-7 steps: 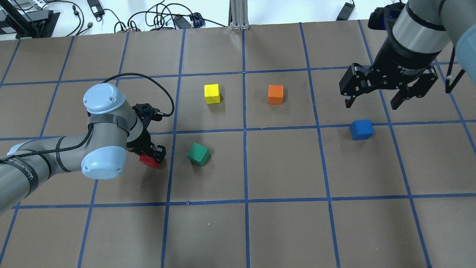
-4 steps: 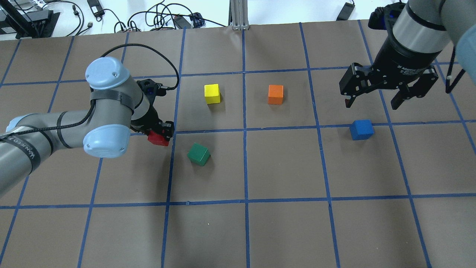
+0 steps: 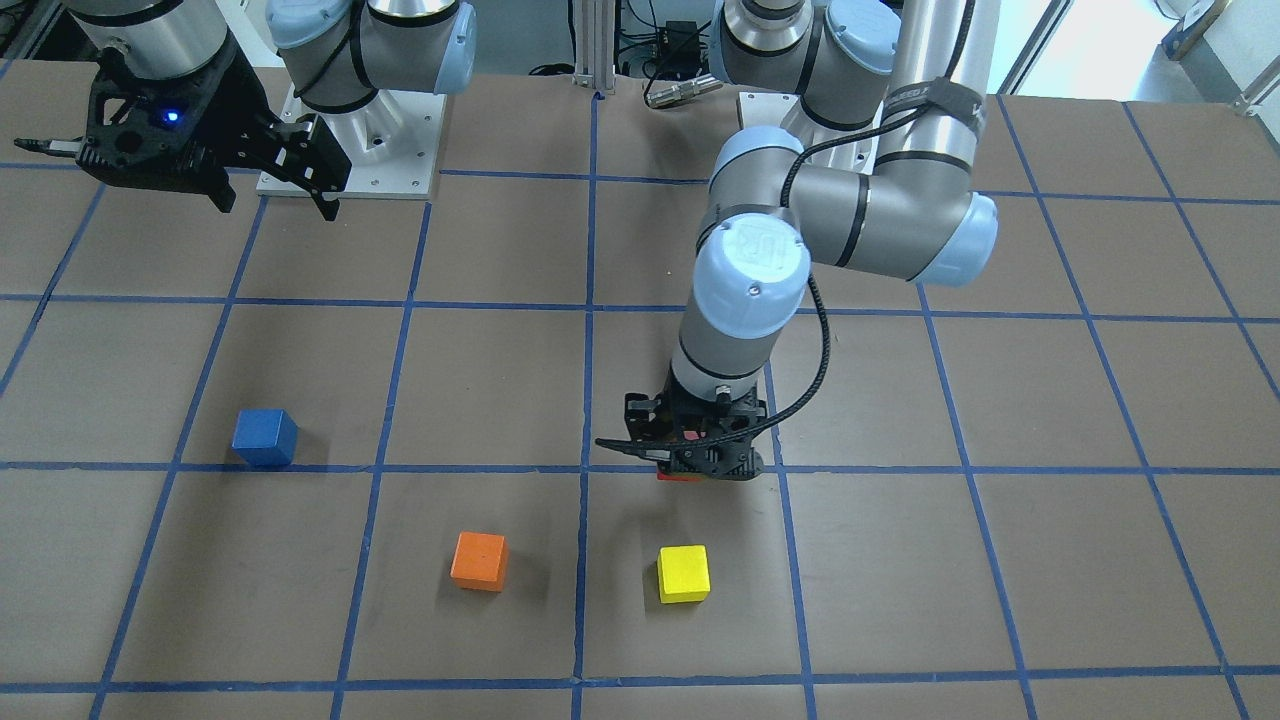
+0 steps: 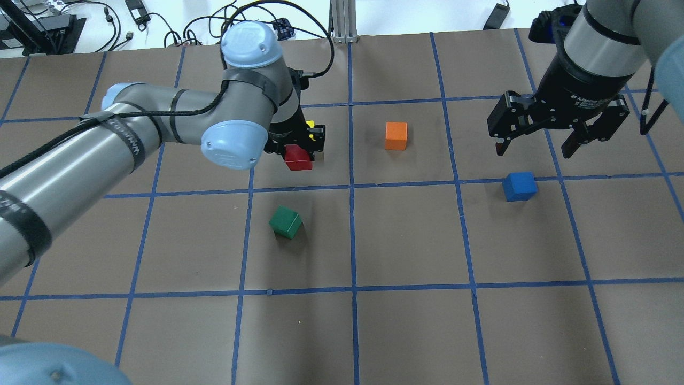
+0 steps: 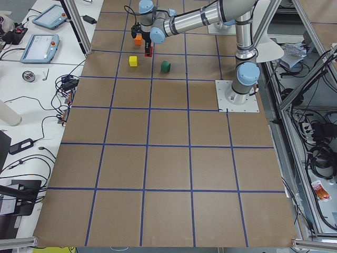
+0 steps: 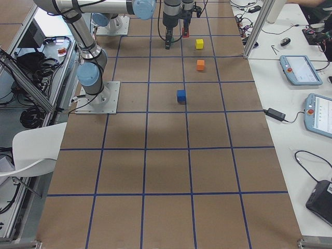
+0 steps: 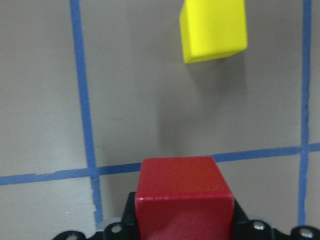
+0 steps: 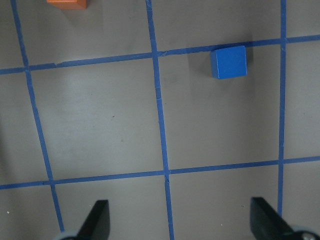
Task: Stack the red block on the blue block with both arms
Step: 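Carry the red cube toward the middle and set it down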
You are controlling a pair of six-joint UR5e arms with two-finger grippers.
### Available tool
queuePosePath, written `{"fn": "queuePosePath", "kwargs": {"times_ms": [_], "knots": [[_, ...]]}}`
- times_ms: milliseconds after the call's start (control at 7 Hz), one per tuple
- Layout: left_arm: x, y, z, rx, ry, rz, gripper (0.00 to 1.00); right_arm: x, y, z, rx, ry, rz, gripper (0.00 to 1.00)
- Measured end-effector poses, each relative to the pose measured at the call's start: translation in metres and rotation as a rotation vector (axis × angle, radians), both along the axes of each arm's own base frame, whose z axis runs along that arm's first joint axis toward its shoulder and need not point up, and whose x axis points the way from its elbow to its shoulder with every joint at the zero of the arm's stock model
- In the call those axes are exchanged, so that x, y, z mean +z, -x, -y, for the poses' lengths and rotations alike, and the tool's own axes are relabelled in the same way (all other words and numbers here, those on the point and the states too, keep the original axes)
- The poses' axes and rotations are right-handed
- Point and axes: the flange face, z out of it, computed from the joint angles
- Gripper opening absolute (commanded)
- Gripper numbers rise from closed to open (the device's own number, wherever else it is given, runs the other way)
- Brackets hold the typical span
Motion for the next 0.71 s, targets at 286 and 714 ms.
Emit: {"fn": "queuePosePath", "kwargs": {"times_ms": [286, 714], "knots": [[-0.027, 0.058, 0.002, 0.032, -0.017, 0.005, 0.0, -0.001, 0.0, 0.0, 0.0, -0.002, 0.0, 1.0], [-0.067, 0.082, -0.004, 0.04, -0.061, 0.024, 0.8, -0.002, 0.0, 0.0, -0.001, -0.004, 0.0, 1.0]]}}
